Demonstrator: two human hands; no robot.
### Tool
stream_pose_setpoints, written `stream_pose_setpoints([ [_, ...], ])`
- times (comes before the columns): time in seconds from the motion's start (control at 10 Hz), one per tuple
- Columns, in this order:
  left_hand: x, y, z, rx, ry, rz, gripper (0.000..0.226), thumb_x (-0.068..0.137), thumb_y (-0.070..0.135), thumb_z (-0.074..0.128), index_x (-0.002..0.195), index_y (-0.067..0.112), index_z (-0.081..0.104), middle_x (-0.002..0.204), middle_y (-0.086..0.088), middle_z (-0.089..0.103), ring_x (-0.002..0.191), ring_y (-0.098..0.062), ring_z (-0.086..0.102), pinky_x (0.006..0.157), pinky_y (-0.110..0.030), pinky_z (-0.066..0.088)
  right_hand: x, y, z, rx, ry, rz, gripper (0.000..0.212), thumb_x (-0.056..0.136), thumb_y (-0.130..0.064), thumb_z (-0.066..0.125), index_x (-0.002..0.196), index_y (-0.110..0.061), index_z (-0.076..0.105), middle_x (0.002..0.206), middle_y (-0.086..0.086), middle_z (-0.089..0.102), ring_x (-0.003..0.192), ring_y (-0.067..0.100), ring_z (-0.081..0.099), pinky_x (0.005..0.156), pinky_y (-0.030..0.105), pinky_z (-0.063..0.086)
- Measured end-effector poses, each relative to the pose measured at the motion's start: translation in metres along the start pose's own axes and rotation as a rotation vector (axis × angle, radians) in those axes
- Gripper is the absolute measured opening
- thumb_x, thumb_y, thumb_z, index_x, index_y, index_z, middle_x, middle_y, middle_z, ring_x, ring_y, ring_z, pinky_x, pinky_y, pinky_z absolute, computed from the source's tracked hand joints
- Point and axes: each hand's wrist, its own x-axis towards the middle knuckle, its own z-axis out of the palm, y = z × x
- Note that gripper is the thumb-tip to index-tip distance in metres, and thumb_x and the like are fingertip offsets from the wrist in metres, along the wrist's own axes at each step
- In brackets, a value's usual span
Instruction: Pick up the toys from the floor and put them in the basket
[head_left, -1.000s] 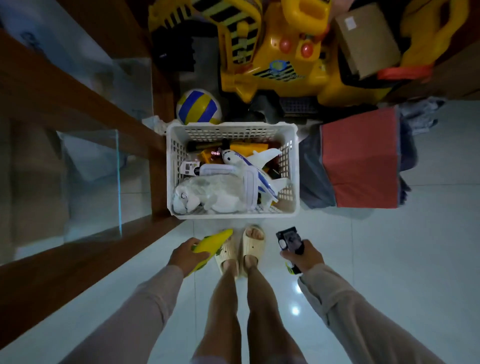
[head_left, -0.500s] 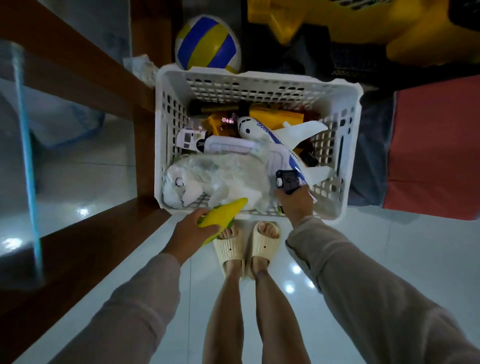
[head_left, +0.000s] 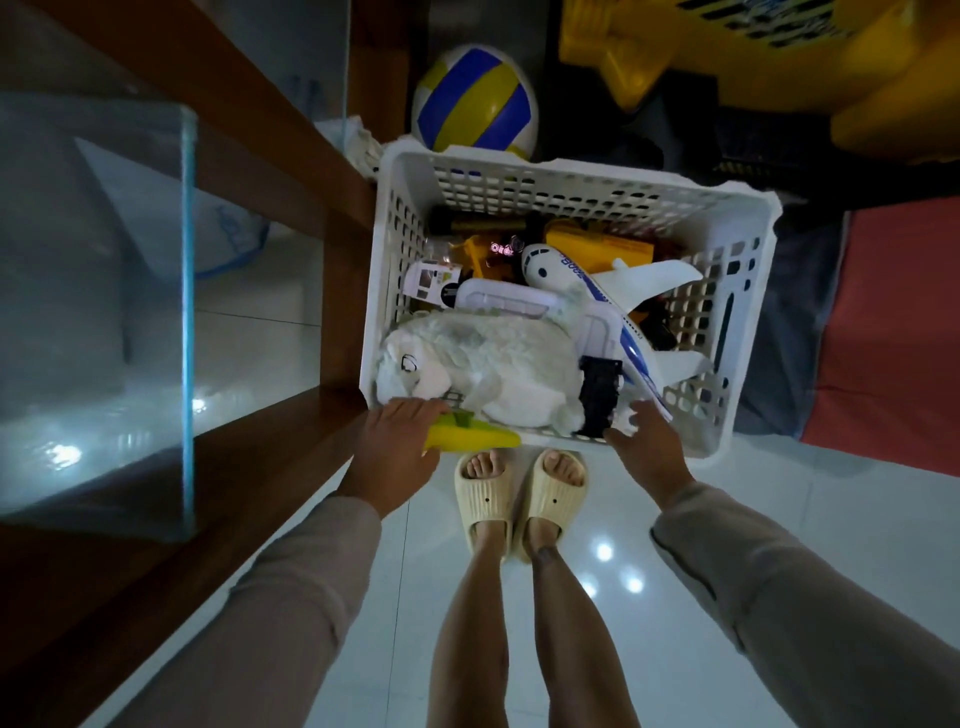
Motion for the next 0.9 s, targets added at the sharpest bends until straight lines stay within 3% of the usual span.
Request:
stream_pose_setpoints([
  [0.1, 0.017, 0.012, -0.003, 0.059, 0.061, 0.057, 0.046, 0.081, 0.013, 0.059, 0.127, 0.019, 0.056, 0.129, -0.004, 0.057, 0.130, -0.025, 0.043, 0.110, -0.036, 0.029, -0.017, 0.013, -0.010, -0.027, -0.058, 0.048, 0.044, 0.083, -0.015, 0.065, 0.122, -0.002, 0.051, 0.122, 0.020, 0.060, 0.113, 0.032, 0.056, 0.094, 0.033, 0.041],
  [0.2, 0.035, 0.018, 0.002, 0.223, 0.053, 0.003, 0.043, 0.085, 0.017, 0.054, 0.128, 0.024, 0.055, 0.135, 0.000, 0.051, 0.130, -0.024, 0.039, 0.104, -0.035, 0.029, -0.026, 0.026, -0.013, -0.081, -0.090, 0.093, 0.042, 0.085, -0.018, 0.062, 0.123, -0.006, 0.051, 0.122, 0.015, 0.060, 0.111, 0.030, 0.056, 0.089, 0.030, 0.039],
  [0.4, 0.048, 0.024, 0.030, 0.355, -0.018, 0.009, 0.035, 0.085, 0.002, 0.049, 0.115, 0.015, 0.059, 0.114, -0.012, 0.057, 0.100, -0.033, 0.061, 0.074, -0.040, 0.055, -0.026, 0.040, -0.003, -0.117, -0.133, 0.133, 0.040, 0.087, -0.020, 0.057, 0.125, -0.007, 0.050, 0.125, 0.014, 0.059, 0.115, 0.030, 0.054, 0.091, 0.029, 0.037],
  [0.5, 0.049, 0.027, 0.037, 0.566, 0.018, 0.090, 0.026, 0.056, 0.008, 0.078, 0.078, 0.021, 0.072, 0.078, -0.003, 0.069, 0.058, -0.019, 0.068, 0.040, -0.024, 0.053, -0.025, 0.041, 0.004, -0.119, -0.152, 0.131, 0.039, 0.087, -0.020, 0.056, 0.124, -0.007, 0.052, 0.125, 0.013, 0.061, 0.115, 0.029, 0.054, 0.096, 0.030, 0.039],
  [0.6, 0.053, 0.032, 0.040, 0.536, 0.086, 0.053, 0.022, 0.050, 0.007, 0.080, 0.066, 0.020, 0.072, 0.067, -0.002, 0.069, 0.050, -0.019, 0.065, 0.034, -0.020, 0.044, -0.029, 0.037, 0.007, -0.101, -0.177, 0.123, 0.035, 0.086, -0.020, 0.057, 0.120, -0.009, 0.055, 0.121, 0.013, 0.063, 0.111, 0.028, 0.057, 0.095, 0.031, 0.041],
  [0.7, 0.055, 0.030, 0.046, 0.357, 0.080, -0.068, 0.025, 0.077, -0.002, 0.058, 0.098, 0.008, 0.066, 0.104, -0.015, 0.062, 0.091, -0.033, 0.065, 0.058, -0.036, 0.054, -0.038, 0.036, 0.003, -0.093, -0.241, 0.109, 0.034, 0.087, -0.020, 0.056, 0.119, -0.008, 0.056, 0.119, 0.016, 0.063, 0.106, 0.029, 0.059, 0.097, 0.039, 0.045],
  [0.8, 0.051, 0.024, 0.041, 0.252, 0.006, -0.052, 0.039, 0.084, -0.004, 0.044, 0.120, 0.008, 0.053, 0.130, -0.015, 0.046, 0.116, -0.034, 0.050, 0.082, -0.043, 0.053, -0.051, 0.034, -0.004, -0.092, -0.278, 0.122, 0.033, 0.087, -0.019, 0.056, 0.117, -0.006, 0.058, 0.116, 0.019, 0.064, 0.111, 0.033, 0.059, 0.098, 0.041, 0.045],
  [0.9, 0.035, 0.021, 0.032, 0.107, -0.079, -0.064, 0.050, 0.084, 0.001, 0.047, 0.133, 0.011, 0.045, 0.144, -0.012, 0.037, 0.125, -0.033, 0.046, 0.097, -0.044, 0.048, -0.067, 0.033, -0.016, -0.026, -0.262, 0.159, 0.029, 0.086, -0.016, 0.057, 0.112, -0.004, 0.060, 0.105, 0.020, 0.068, 0.099, 0.031, 0.064, 0.091, 0.040, 0.048],
])
